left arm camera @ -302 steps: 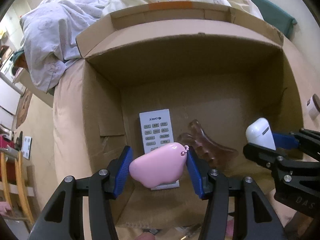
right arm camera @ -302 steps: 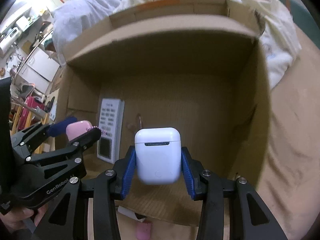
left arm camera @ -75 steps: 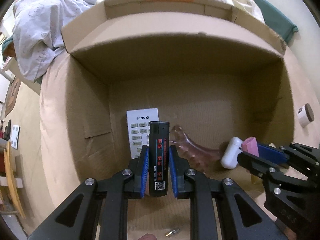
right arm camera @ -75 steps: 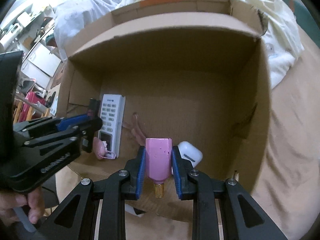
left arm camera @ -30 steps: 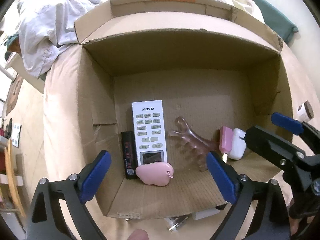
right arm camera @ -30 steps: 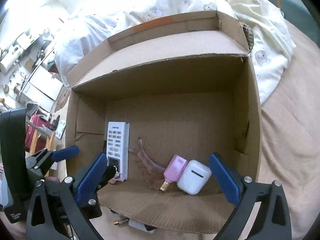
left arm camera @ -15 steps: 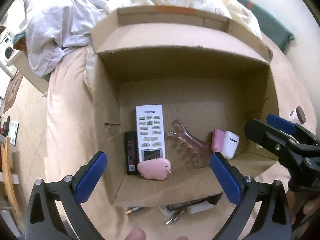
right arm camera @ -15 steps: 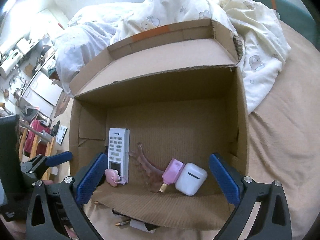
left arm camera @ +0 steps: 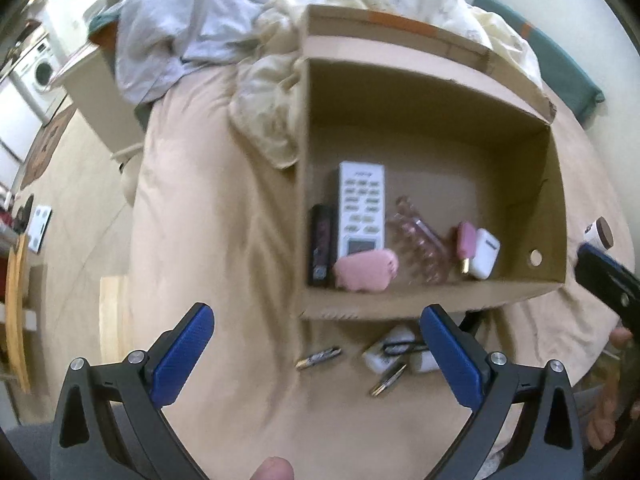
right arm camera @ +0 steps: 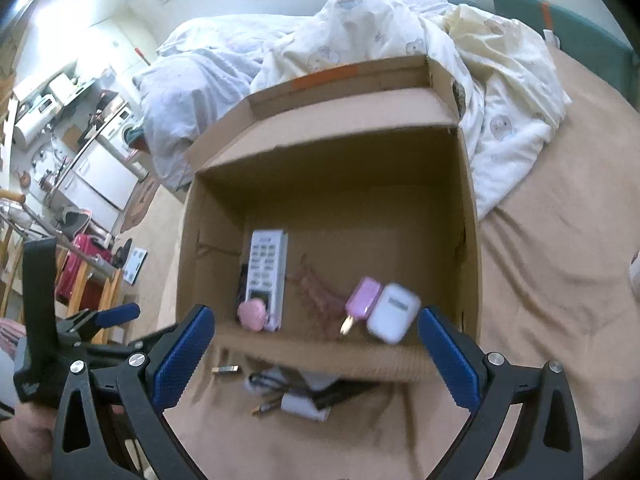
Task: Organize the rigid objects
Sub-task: 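Grasp the gold-tipped AA battery with the left tool while the right tool grasps a white pill bottle, then carry the AA battery and pill bottle into the box, then open both tools to release the battery and pill bottle in the box, then grasp the white labelled medicine bottle on the bed with the left tool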
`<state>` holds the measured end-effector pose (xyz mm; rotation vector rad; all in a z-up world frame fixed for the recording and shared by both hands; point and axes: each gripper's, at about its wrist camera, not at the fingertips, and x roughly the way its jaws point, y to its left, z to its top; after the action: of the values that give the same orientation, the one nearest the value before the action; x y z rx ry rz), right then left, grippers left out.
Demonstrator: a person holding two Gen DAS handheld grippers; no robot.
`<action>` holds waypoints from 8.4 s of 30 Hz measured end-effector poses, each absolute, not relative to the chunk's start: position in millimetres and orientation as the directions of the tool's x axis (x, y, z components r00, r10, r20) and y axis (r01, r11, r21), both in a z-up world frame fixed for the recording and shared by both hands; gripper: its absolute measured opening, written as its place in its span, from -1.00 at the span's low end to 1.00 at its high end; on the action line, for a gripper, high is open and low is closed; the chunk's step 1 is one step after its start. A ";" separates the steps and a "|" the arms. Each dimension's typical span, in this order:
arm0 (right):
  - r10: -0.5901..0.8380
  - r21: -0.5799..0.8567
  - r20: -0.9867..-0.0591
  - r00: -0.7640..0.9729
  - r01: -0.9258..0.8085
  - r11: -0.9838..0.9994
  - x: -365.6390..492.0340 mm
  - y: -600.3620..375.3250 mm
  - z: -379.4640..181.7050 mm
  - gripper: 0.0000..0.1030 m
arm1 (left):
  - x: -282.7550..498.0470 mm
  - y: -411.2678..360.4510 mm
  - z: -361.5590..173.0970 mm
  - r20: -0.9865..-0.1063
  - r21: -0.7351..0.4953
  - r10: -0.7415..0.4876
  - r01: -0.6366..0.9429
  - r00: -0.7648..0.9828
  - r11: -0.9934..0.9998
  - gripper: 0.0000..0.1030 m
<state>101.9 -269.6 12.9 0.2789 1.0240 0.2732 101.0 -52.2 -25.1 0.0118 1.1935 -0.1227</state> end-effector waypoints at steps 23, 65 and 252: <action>0.320 0.331 -0.891 0.321 -0.021 0.944 75.3 -256.2 -38.2 1.00 | 99.0 -43.6 -124.7 -0.995 -0.054 -0.048 -0.064 0.092 0.997 0.48; 0.301 0.298 -0.954 0.021 -0.079 0.951 94.1 -209.2 -126.5 0.07 | 98.8 -45.4 -145.6 -0.989 0.090 0.092 -0.024 0.118 0.996 -0.25; 0.048 0.028 -0.998 0.050 -0.341 0.940 99.6 -220.5 -121.1 1.00 | 107.3 -85.3 -140.5 -0.997 0.030 0.013 0.210 0.081 0.977 -0.35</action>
<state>99.6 -220.5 -121.1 -0.2401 1.4958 0.3000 107.3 -85.3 -140.5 0.1820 1.4853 -0.1479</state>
